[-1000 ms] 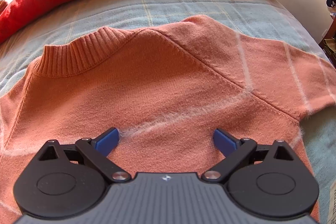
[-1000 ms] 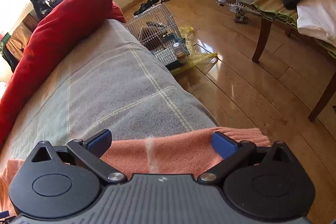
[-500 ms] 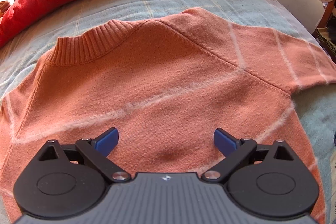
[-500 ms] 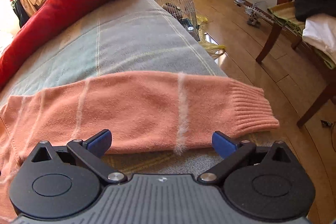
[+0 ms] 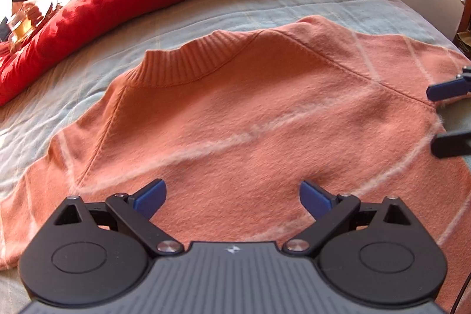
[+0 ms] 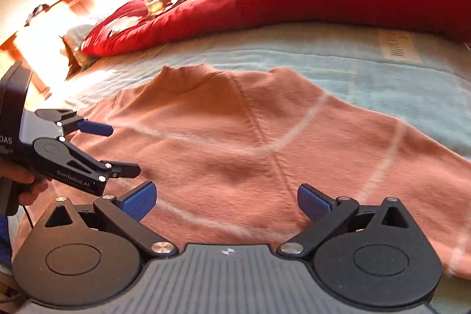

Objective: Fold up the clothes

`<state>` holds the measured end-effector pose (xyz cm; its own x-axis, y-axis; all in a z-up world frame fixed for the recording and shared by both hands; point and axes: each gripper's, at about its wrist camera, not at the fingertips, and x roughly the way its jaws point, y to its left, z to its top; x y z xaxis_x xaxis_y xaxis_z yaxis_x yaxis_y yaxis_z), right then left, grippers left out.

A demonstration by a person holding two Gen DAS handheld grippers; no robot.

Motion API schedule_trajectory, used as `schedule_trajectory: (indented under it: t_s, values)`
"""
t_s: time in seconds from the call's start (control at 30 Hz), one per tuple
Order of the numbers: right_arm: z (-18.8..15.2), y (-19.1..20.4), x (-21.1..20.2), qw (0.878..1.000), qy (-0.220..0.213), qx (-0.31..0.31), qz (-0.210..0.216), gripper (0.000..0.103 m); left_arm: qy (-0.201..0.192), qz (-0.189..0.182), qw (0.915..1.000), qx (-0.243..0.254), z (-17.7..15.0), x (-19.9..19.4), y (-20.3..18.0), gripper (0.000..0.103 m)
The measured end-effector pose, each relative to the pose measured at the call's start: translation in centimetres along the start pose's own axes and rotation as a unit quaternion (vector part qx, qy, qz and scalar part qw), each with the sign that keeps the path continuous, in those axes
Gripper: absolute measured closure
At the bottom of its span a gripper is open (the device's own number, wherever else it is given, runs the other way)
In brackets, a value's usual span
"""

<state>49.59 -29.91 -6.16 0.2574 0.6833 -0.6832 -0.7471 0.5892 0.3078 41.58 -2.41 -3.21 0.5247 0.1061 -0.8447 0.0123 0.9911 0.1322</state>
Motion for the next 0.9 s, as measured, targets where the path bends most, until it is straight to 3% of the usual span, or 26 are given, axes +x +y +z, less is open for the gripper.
schedule_trajectory:
  t_s: [0.1,0.2,0.4,0.57,0.9]
  values:
    - [-0.8,2.8,3.0,0.998,0.029,-0.043,-0.026,0.000,-0.004,-0.016,0.9998,-0.014,-1.2,0.7,1.2,0.006]
    - [-2.8,4.5,3.4,0.992,0.043,-0.097,-0.075,0.000,-0.018,-0.044,0.9985,-0.027,-2.8,0.8,2.5,0.006]
    - [-5.9,4.1,0.4,0.992,0.063,-0.061,-0.093,0.000,-0.016,-0.063,0.9968,-0.046,-7.0,-0.8,5.0,0.002]
    - [-4.7,4.6,2.2,0.987,0.096,-0.037,-0.121,0.000,0.004,-0.075,0.9963,-0.042,-9.0,-1.8,6.2,0.001]
    - [-3.7,4.8,3.1,0.983,0.119,-0.010,-0.142,0.000,0.018,-0.091,0.9954,-0.022,-13.1,-4.2,7.3,0.001]
